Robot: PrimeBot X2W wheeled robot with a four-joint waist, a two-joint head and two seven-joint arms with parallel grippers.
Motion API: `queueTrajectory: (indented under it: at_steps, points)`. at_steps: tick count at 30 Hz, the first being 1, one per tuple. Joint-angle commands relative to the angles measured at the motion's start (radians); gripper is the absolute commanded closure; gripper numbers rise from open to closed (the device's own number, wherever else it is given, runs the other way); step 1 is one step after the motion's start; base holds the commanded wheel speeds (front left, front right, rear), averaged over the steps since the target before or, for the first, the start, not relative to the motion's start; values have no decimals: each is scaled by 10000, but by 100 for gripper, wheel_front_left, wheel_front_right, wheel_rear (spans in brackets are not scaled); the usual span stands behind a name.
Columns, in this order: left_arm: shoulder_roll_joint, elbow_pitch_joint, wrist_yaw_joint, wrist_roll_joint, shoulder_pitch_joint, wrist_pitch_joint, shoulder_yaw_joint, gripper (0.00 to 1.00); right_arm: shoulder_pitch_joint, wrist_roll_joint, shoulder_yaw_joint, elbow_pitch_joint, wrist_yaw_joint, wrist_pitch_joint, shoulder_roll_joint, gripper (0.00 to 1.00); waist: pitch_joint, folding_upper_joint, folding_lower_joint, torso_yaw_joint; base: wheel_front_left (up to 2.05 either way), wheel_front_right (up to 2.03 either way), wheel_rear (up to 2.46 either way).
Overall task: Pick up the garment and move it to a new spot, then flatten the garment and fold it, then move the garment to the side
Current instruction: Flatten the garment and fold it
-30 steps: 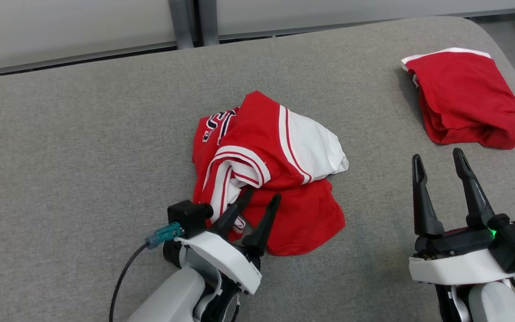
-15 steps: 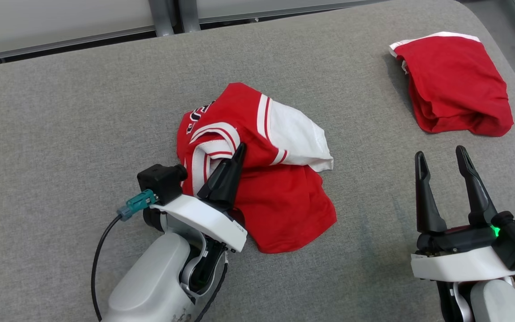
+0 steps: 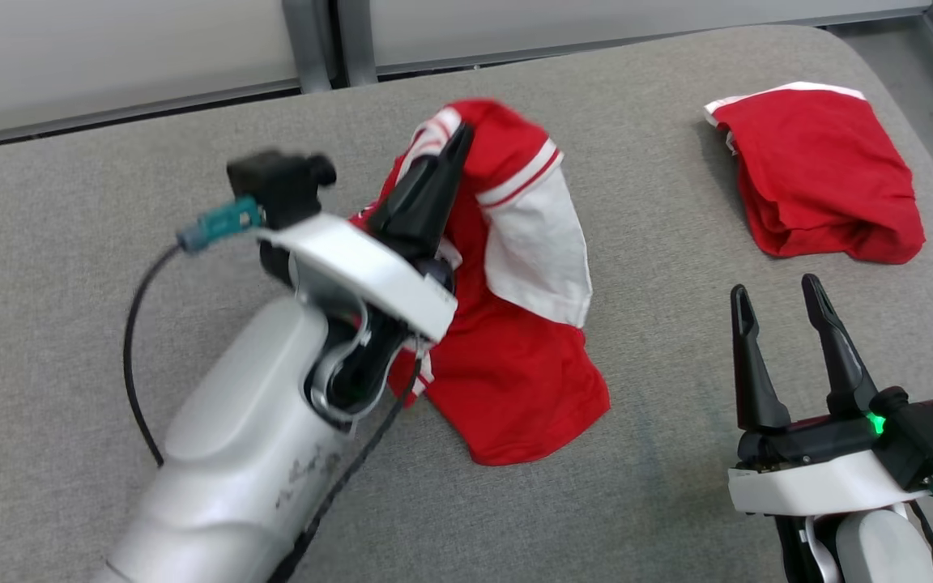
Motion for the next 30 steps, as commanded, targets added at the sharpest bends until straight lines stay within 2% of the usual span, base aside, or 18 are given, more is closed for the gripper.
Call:
queueTrajectory:
  at_steps: [1,6,11,15,19,21,23,27,30]
  points:
    - [17,-180,-78,-251,-446,285,24,100,35,65,21,17,-23,-10,-14,0,-142,0,0,-131,0,0,0]
    - [-20,-591,-79,-866,-1935,1298,-45,100,-25,162,107,28,-23,-10,-14,0,-361,0,0,-466,0,0,0]
    - [-66,-728,-89,-1089,-3627,1446,-59,100,123,266,150,74,-23,-10,-15,0,-640,0,0,-799,0,0,0]
    - [-93,-962,-89,-1535,-4859,1272,-101,100,320,243,-24,80,-23,-10,-12,0,-770,0,0,-660,0,0,0]
    - [-97,-1107,-68,-2092,-5285,1092,-7,100,466,112,-145,87,-22,-10,-12,0,-847,0,0,-366,0,0,0]
    - [-111,-1442,10,-2339,-4711,1037,-176,100,485,73,-399,51,-23,-10,-16,0,-882,0,0,-24,0,0,0]
    - [210,-1731,89,-2446,-3668,1110,-388,100,449,44,-459,-4,-22,-10,-10,0,-876,0,0,176,0,0,0]
    - [1298,-2224,108,-2787,-658,815,-544,100,516,-57,-482,-36,-22,-10,-13,0,-831,0,0,470,0,0,0]
    - [2016,-1961,66,-3040,1496,175,-400,100,636,-159,-559,-35,-23,-10,-24,0,-759,0,0,630,0,0,0]
